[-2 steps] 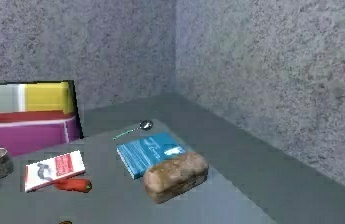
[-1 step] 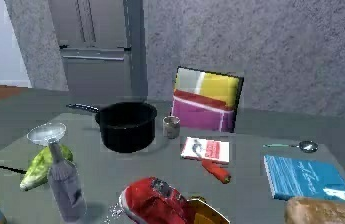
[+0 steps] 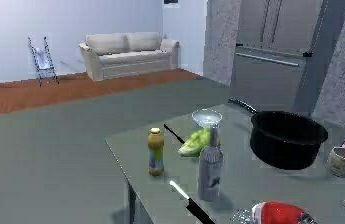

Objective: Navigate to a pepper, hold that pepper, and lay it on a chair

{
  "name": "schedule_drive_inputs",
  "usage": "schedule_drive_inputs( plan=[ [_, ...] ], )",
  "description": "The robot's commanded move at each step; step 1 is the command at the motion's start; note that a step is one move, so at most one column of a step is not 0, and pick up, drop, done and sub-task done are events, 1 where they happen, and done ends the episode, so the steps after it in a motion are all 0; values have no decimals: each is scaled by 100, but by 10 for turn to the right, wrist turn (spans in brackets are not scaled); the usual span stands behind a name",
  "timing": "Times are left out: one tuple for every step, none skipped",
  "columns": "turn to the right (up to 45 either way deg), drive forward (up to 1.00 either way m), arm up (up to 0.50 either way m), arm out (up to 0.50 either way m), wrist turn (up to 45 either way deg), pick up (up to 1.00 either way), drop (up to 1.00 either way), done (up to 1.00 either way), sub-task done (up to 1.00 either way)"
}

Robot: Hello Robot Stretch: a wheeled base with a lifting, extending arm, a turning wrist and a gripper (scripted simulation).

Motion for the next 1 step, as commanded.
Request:
schedule_drive_inputs(
  plan=[
    [-300,0,0,0,0,0,0,0,0]
  ],
)
